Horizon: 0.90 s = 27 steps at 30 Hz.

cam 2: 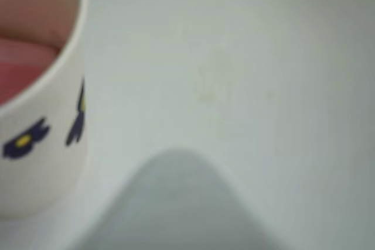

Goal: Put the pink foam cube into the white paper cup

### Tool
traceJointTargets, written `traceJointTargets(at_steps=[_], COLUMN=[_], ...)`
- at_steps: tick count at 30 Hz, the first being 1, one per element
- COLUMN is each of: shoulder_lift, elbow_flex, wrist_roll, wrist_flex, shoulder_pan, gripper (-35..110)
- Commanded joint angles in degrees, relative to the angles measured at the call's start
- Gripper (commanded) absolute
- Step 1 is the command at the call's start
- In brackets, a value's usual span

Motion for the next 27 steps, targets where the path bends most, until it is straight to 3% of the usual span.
traceJointTargets(at_steps=[1, 13, 27], shoulder_lift=[2.37, 2.37, 2.37], elbow_flex=[0.35, 7.91, 7.91], wrist_roll=[-1.49, -3.16, 8.26], wrist_flex=[-2.46, -6.06, 21.36], shoulder_pan=[-0.18, 2.2, 4.39], gripper=[0, 0, 0])
